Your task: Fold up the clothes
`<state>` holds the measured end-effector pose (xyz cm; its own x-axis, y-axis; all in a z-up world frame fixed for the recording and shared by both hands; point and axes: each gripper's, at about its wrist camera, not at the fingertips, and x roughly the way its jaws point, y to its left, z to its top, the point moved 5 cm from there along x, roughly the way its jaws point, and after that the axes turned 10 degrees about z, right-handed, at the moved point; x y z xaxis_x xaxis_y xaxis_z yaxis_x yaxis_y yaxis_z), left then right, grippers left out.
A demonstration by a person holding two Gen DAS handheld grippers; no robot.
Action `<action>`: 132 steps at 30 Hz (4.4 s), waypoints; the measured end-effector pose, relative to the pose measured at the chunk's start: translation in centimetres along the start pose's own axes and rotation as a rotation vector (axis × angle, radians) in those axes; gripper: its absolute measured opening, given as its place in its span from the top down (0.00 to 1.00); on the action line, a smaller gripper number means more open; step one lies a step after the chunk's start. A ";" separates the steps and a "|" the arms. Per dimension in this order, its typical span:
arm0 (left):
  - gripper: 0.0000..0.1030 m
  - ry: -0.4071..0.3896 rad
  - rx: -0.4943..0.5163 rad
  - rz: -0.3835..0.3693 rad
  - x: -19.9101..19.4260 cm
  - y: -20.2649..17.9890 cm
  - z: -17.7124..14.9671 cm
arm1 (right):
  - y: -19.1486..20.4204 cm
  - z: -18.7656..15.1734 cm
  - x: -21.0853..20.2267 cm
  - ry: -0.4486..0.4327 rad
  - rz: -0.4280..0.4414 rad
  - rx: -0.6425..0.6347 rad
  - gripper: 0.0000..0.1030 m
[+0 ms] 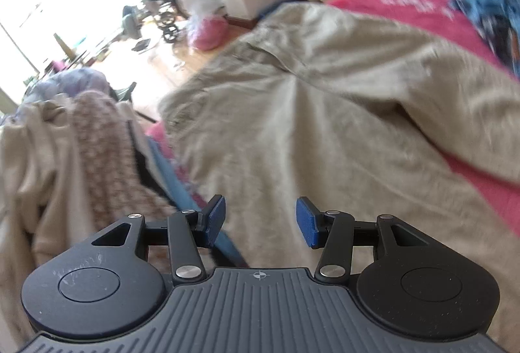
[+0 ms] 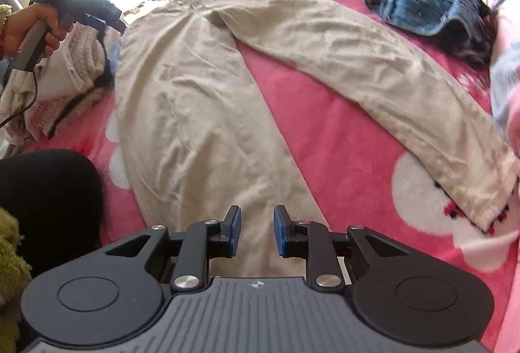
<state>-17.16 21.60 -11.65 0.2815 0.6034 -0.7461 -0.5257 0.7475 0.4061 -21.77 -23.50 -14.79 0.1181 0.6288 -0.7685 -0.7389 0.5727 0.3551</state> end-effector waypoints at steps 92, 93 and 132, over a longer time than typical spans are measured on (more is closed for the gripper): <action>0.46 0.410 -0.317 -0.239 24.3 16.0 17.9 | 23.1 33.2 43.4 0.126 0.254 -0.364 0.64; 0.46 0.407 -0.322 -0.242 24.3 15.9 17.9 | 22.9 33.3 43.2 0.114 0.247 -0.326 0.68; 0.78 0.489 -0.299 -0.302 22.8 8.9 10.5 | 11.6 30.4 31.3 -0.158 0.508 0.645 0.60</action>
<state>-6.97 44.94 -19.45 0.0904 0.1297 -0.9874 -0.7014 0.7121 0.0294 -6.53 18.81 -18.53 0.0004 0.9304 -0.3665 -0.2080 0.3585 0.9100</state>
